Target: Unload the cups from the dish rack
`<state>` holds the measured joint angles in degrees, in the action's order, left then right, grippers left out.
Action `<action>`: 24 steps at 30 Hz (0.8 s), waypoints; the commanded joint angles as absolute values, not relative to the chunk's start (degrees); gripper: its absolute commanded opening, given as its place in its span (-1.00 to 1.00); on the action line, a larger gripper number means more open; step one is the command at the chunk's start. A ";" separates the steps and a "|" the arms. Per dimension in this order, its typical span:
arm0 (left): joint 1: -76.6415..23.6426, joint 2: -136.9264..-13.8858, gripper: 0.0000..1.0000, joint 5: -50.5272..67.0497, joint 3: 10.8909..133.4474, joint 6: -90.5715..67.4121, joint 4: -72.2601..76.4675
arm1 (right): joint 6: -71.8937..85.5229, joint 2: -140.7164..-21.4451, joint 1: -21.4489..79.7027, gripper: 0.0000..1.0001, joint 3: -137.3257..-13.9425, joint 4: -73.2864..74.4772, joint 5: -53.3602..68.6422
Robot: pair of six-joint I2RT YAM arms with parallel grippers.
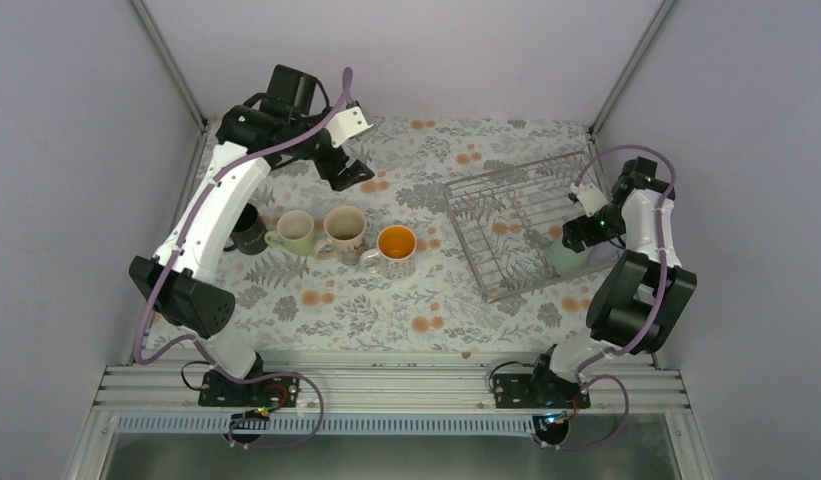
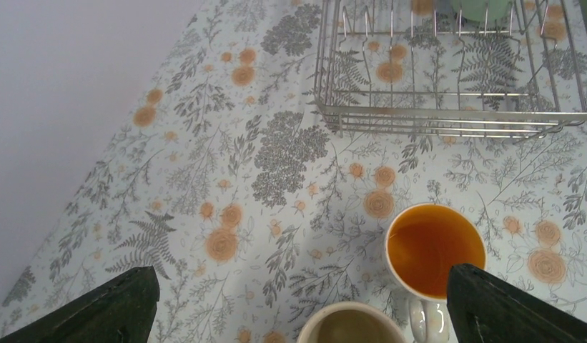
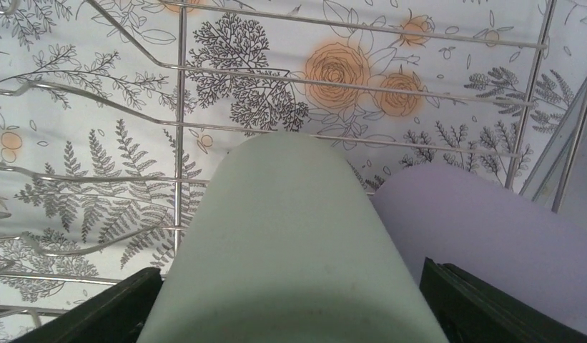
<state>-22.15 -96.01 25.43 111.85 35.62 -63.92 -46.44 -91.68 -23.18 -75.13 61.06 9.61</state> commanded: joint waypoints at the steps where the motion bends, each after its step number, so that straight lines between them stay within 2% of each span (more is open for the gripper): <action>1: -22.36 -95.72 1.00 28.70 110.62 32.99 -60.67 | -45.93 -92.40 -22.25 0.71 -74.88 58.50 8.87; 2: -22.41 -95.38 1.00 29.31 110.16 32.68 -59.69 | -45.84 -92.67 -22.24 0.60 -75.10 58.46 9.13; 5: -22.41 -93.67 1.00 31.31 107.34 30.68 -55.98 | -44.87 -93.39 -22.24 -0.07 -76.48 58.87 10.07; 7: -22.41 -92.53 1.00 32.86 105.60 29.67 -53.87 | -44.41 -93.75 -22.24 -0.37 -77.89 60.87 11.05; 14: -22.41 -91.36 1.00 42.25 105.00 26.29 -50.94 | -44.56 -89.71 -21.58 -0.62 -87.37 68.38 18.23; 19: -22.32 -90.10 1.00 53.67 100.16 20.42 -40.10 | -42.15 -87.19 -18.69 -0.68 -100.15 73.65 27.83; 24: -22.49 -93.79 1.00 62.85 101.21 15.50 -35.25 | -37.15 -85.93 -13.94 -0.79 -110.79 73.74 36.69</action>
<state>-22.28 -91.70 52.73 100.79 20.49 -42.00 -41.69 -88.12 -17.04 -104.95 71.57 25.82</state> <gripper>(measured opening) 0.999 0.657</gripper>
